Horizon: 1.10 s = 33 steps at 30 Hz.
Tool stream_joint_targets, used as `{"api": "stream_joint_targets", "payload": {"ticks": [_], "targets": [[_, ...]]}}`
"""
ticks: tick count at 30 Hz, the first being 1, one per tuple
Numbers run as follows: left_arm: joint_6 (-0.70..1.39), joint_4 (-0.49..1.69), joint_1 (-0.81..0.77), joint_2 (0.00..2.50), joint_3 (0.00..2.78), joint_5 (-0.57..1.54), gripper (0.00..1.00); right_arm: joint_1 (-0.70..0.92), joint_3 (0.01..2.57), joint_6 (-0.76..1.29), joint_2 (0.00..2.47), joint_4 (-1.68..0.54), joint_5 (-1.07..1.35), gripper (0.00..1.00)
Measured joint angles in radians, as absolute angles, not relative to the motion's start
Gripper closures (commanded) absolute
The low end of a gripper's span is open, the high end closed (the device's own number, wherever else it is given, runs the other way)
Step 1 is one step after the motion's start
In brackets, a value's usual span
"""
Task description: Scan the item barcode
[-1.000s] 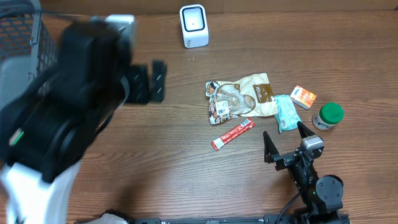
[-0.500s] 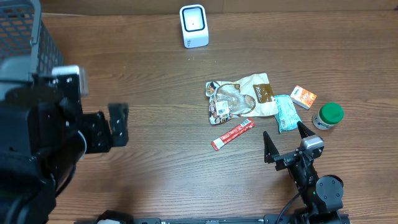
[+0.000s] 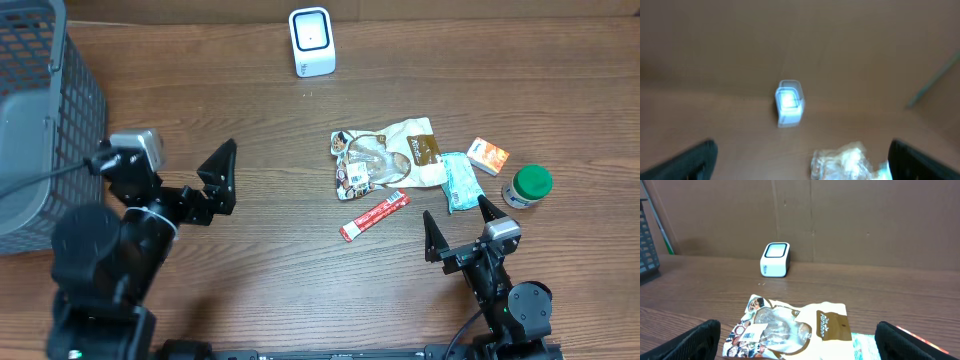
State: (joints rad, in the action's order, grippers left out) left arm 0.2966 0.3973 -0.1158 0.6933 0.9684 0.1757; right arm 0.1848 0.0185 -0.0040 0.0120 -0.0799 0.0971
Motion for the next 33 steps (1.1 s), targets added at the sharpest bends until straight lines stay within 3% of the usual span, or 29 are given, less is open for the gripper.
{"api": "stream_joint_targets", "payload": {"ticks": [4,12,27,33], "targets": [[0.329,0.073,-0.116,0.598,0.737,0.219,0.0,0.185,0.019,-0.004,0.012,-0.08,0.097,0.0],[0.349,-0.252,-0.116,0.384,0.348,0.21,0.0,0.185,0.019,-0.004,0.012,-0.08,0.097,0.0],[0.361,-0.274,-0.053,0.125,0.031,0.152,0.0,0.185,0.019,-0.004,0.012,-0.08,0.097,0.0],[0.318,-0.069,-0.049,0.064,0.01,0.148,0.0,0.185,0.019,-0.004,0.012,-0.08,0.097,0.0]]}}
